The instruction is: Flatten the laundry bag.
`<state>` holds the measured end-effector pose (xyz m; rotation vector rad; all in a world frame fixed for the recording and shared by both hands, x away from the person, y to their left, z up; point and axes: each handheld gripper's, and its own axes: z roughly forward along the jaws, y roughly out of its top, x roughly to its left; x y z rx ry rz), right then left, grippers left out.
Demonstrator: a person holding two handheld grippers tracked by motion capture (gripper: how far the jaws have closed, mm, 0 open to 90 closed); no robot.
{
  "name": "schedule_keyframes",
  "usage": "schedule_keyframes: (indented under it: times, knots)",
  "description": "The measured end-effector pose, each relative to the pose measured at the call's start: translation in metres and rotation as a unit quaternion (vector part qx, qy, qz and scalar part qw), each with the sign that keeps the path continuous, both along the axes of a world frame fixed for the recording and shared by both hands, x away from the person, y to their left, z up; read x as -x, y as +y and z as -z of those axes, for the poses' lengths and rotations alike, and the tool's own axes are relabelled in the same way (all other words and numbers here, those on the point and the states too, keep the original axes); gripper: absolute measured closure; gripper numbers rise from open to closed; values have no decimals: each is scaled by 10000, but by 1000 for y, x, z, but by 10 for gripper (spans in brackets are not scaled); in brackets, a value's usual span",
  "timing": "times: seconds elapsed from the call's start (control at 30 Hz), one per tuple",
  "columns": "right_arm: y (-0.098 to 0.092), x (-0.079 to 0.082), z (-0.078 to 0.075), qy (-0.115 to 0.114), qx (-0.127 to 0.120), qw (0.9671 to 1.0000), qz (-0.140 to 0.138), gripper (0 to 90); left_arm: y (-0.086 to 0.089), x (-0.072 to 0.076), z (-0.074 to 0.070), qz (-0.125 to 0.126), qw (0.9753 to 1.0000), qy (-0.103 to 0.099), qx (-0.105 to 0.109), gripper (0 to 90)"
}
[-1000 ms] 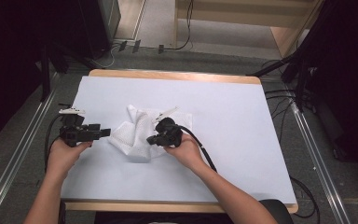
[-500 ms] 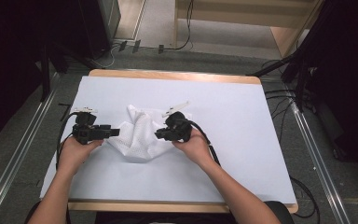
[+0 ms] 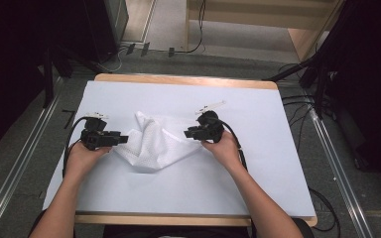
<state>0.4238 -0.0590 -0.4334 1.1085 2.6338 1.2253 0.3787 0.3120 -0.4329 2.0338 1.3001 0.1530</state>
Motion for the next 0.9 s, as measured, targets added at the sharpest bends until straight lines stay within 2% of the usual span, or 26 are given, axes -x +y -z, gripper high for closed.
schedule_keyframes:
  times: [0.03, 0.13, 0.23, 0.37, 0.53, 0.67, 0.8, 0.87, 0.9]
  knots:
    - [-8, -4, 2, -51, 73, 9998, 149, 701, -1, -2, 1, -25, 10000, 26, 35, 557]
    - [-14, -7, 3, -51, 91, 9997, 228, 686, -1, -4, 1, -5, 9999, 74, 77, 568]
    - [-27, -15, 9, -38, 184, 9988, 463, 658, -3, -7, 3, -5, 9999, 114, 49, 584]
    - [-35, -22, 15, 8, 213, 9977, 638, 630, -4, -9, 5, -4, 9999, 124, 11, 585]
    - [-39, -28, 23, 81, 277, 9966, 769, 595, -4, -11, 9, 10, 9998, 186, -61, 589]
    - [-35, -32, 31, 79, 478, 9947, 904, 571, -5, -12, 11, 52, 9997, 247, -59, 604]
    - [-33, -32, 32, 17, 426, 9945, 962, 591, -8, -12, 14, 93, 9994, 315, -114, 633]
    - [-28, -29, 32, -38, 498, 9946, 907, 646, -6, -12, 15, 95, 9994, 339, -53, 692]
    - [-28, -29, 32, -38, 498, 9946, 907, 646, -5, -12, 15, 110, 9992, 370, -32, 692]
